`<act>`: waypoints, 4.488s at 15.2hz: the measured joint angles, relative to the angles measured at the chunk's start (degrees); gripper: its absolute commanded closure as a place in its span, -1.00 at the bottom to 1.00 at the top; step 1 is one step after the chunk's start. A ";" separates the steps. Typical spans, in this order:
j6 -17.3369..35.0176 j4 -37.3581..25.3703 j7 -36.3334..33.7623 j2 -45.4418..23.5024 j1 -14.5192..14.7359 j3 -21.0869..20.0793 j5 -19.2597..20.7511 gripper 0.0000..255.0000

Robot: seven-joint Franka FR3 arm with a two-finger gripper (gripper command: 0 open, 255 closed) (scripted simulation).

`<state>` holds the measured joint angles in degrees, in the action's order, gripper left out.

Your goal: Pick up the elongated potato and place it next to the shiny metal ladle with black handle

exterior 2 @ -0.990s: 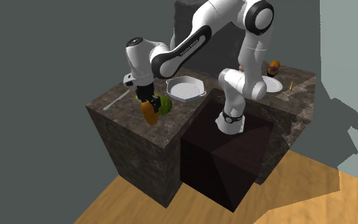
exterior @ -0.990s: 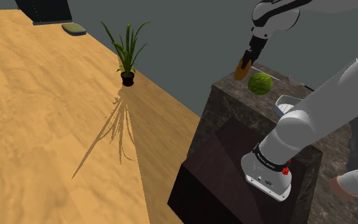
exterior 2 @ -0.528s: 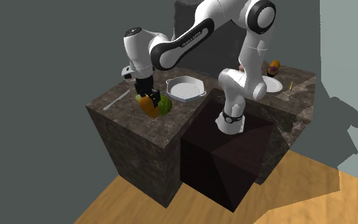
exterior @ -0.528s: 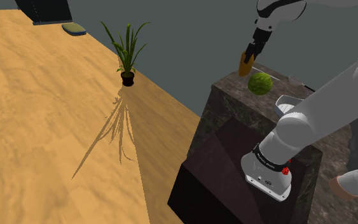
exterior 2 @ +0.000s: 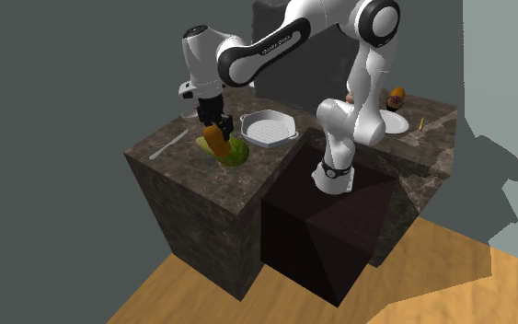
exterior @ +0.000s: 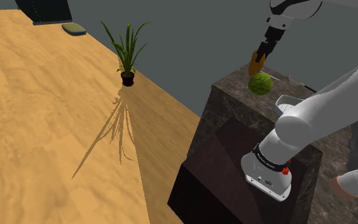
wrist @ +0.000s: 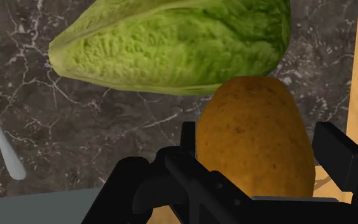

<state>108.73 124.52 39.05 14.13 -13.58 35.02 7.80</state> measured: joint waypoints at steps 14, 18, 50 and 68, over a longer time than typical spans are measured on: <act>-0.97 -0.40 17.36 2.94 -7.95 12.07 6.01 1.00; -1.17 -2.53 23.57 1.63 -9.48 16.60 6.29 1.00; 4.56 -19.11 69.45 -38.35 -31.95 26.76 -27.62 1.00; 10.72 -16.02 71.70 -42.35 -34.62 23.54 -31.80 -1.00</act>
<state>119.45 108.50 110.75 -28.22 -48.20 58.56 -24.00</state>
